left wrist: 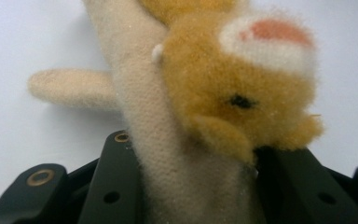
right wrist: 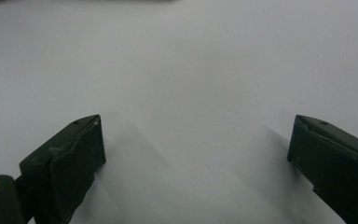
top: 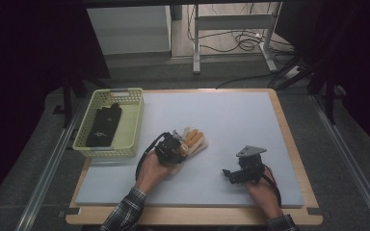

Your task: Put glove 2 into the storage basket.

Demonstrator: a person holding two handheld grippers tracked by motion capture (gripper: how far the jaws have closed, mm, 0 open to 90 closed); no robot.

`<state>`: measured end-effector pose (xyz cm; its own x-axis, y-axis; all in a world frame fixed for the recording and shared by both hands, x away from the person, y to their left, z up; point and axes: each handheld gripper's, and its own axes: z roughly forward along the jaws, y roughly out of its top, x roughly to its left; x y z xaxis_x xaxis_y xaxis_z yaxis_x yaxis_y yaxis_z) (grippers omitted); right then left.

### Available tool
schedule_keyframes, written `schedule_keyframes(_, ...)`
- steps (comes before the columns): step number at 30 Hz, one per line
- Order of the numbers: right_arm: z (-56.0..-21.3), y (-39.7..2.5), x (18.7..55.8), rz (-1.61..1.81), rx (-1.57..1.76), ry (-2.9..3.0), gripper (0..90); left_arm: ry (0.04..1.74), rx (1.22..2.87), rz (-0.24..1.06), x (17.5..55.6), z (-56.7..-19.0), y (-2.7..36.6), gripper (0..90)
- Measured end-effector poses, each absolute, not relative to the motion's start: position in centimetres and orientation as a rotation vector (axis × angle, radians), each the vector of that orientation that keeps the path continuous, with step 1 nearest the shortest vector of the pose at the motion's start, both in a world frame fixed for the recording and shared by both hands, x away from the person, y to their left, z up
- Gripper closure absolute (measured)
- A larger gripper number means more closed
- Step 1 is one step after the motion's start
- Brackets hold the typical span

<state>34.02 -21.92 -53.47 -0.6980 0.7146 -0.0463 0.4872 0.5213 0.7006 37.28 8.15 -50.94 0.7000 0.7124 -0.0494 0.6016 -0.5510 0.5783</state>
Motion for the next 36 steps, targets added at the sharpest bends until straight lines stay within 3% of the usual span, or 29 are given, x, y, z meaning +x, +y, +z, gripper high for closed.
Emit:
schedule_keyframes(26, -53.5, -21.9, 34.0, 0.971, 0.994, 2.436, 3.4, 1.105, 2.235, 0.383, 40.5, -43.3, 12.4, 62.1)
schedule_keyframes(36, -53.5, -21.9, 34.0, 0.971, 0.995, 2.436, 3.4, 1.216, 2.16, 0.454, 41.4, -40.8, 17.0, 61.7)
